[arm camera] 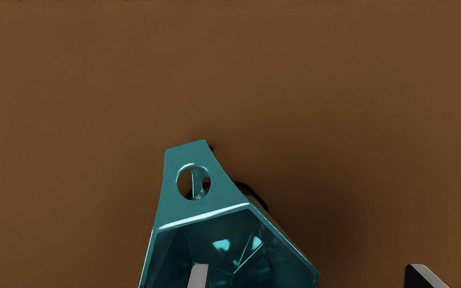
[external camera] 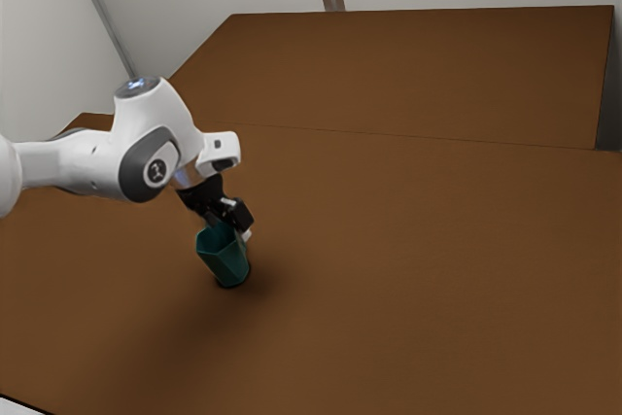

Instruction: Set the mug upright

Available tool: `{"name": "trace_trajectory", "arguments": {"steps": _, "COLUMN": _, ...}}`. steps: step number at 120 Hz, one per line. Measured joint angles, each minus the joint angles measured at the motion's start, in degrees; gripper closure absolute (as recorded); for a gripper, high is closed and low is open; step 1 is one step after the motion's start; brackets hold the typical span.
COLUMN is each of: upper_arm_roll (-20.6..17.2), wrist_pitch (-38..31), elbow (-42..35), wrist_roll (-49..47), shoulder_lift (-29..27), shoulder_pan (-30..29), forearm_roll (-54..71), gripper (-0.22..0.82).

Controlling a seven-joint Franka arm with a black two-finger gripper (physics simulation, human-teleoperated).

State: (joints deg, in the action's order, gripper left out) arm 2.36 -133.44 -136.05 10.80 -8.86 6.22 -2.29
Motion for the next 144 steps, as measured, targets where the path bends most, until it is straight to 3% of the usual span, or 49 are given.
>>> {"name": "trace_trajectory", "arguments": {"steps": 51, "upper_arm_roll": -4.2, "wrist_pitch": 14.7, "elbow": 14.8, "wrist_roll": -1.4, "shoulder_lift": 2.6, "shoulder_pan": -3.1, "forearm_roll": -0.7, "gripper": 0.03}}
{"name": "trace_trajectory", "arguments": {"steps": 90, "upper_arm_roll": -4.6, "wrist_pitch": 27.2, "elbow": 28.0, "wrist_roll": -4.0, "shoulder_lift": 6.7, "shoulder_pan": -4.5, "forearm_roll": -0.5, "gripper": 0.02}}
{"name": "trace_trajectory", "arguments": {"steps": 144, "upper_arm_roll": -5.0, "wrist_pitch": 34.5, "elbow": 36.6, "wrist_roll": -5.9, "shoulder_lift": 7.8, "shoulder_pan": -6.6, "forearm_roll": -0.2, "gripper": 0.02}}
